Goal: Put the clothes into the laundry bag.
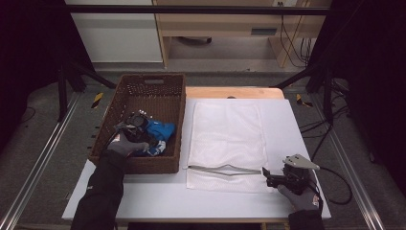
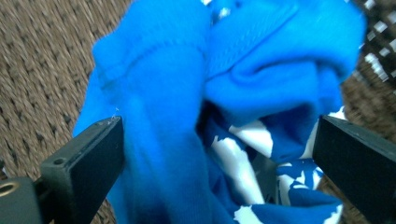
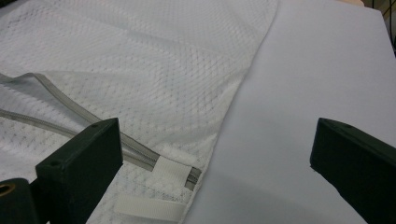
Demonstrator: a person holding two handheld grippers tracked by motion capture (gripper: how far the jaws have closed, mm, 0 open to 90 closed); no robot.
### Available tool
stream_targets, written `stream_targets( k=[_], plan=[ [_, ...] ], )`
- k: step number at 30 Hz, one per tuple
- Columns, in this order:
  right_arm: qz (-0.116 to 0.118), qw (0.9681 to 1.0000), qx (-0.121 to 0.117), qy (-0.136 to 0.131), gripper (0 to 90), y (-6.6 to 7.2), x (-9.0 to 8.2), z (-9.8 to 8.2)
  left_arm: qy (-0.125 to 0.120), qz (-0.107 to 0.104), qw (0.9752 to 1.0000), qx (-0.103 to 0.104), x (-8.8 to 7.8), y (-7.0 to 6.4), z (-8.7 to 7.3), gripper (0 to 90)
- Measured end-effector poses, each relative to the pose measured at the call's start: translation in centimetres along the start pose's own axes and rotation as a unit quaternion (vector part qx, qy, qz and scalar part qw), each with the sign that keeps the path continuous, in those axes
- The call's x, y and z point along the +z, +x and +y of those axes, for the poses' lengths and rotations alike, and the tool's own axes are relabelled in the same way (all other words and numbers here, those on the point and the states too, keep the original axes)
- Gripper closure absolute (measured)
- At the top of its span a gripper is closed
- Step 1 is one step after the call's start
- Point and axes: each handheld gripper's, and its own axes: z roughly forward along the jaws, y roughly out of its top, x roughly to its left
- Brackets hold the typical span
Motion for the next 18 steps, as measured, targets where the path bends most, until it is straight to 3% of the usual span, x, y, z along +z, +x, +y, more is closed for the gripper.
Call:
stream_targets(
  k=[1, 5, 10, 11, 13, 16, 18],
  plan=[
    [0.002, 1.0000, 0.002, 0.003, 2.6, 0.01, 0.04, -0.05, 0.017, 0.004, 0.9998, 0.000, 0.42, -0.08, 0.05, 3.3],
    [0.001, 1.0000, 0.005, 0.001, 2.6, -0.03, 0.02, -0.04, 0.043, 0.006, 0.9990, -0.009, 0.85, 0.14, 0.08, 7.0],
    [0.000, 1.0000, 0.002, -0.003, 2.5, -0.07, -0.07, 0.00, 0.055, 0.010, 0.9984, -0.005, 1.06, 0.02, 0.14, 25.5],
    [0.000, 1.0000, 0.002, -0.003, 2.5, -0.07, -0.07, 0.00, 0.057, 0.013, 0.9983, -0.005, 1.08, 0.01, 0.14, 25.5],
    [0.000, 1.0000, 0.003, -0.003, 2.5, -0.06, -0.11, 0.01, 0.062, 0.024, 0.9978, -0.006, 1.10, -0.01, 0.17, 37.4],
    [0.001, 1.0000, 0.005, -0.003, 2.5, -0.04, -0.15, 0.04, 0.064, 0.028, 0.9975, -0.008, 0.96, 0.02, 0.18, 45.0],
    [0.001, 1.0000, 0.005, -0.003, 2.5, -0.04, -0.13, 0.04, 0.061, 0.033, 0.9974, -0.016, 0.66, 0.13, 0.12, 60.4]
  ],
)
